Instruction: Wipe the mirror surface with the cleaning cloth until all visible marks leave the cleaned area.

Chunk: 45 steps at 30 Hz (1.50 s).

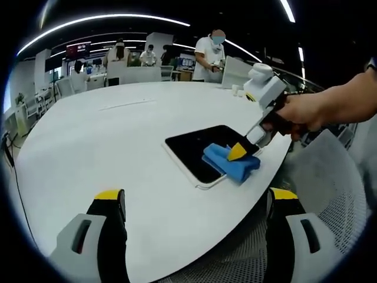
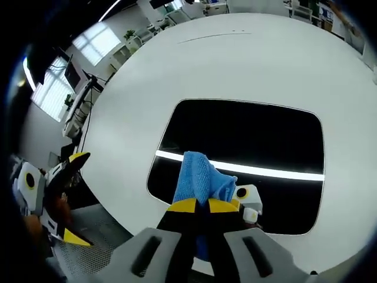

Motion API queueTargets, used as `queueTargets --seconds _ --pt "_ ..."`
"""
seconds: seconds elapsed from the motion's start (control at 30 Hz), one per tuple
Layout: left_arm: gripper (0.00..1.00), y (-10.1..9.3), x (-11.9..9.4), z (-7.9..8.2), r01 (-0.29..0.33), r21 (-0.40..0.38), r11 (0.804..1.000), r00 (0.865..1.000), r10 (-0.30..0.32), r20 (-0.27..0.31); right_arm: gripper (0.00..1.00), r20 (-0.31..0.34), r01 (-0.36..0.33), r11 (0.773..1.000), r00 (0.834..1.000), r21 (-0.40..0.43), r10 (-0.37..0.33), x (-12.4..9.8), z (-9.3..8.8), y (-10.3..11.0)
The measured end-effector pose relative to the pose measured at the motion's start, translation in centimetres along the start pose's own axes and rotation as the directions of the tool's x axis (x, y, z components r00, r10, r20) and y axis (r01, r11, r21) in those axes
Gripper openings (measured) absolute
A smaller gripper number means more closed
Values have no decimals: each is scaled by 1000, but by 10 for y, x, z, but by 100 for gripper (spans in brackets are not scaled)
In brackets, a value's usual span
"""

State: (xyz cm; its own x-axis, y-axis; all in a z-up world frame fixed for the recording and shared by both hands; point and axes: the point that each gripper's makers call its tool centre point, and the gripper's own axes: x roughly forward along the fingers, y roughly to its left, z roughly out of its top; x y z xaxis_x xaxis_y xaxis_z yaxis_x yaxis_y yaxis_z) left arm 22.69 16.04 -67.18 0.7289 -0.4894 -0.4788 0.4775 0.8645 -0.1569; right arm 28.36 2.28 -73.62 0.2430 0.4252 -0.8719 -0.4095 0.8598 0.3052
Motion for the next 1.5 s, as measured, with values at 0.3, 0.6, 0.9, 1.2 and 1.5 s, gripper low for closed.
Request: queueTargets --seconds 0.3,0.6,0.9,1.2,1.5 --pt "99 2 0 0 -10 -5 1000 1000 10 0 0 -1 15 1000 1000 4 -15 -6 -2 -10" --pt "99 2 0 -1 -10 -5 1000 1000 10 -4 0 -5 36 999 999 17 -36 -10 -5 -24" --pt "99 1 0 -1 -7 -4 1000 1000 7 -1 0 -1 35 998 999 46 -35 -10 -4 -30" --pt "99 1 0 0 -10 -11 1000 1000 10 6 0 1 42 999 999 4 -42 -6 0 -32" --pt "99 3 -1 1 -16 -13 1000 1000 16 14 0 -1 46 999 999 1 -46 -2 15 -37"
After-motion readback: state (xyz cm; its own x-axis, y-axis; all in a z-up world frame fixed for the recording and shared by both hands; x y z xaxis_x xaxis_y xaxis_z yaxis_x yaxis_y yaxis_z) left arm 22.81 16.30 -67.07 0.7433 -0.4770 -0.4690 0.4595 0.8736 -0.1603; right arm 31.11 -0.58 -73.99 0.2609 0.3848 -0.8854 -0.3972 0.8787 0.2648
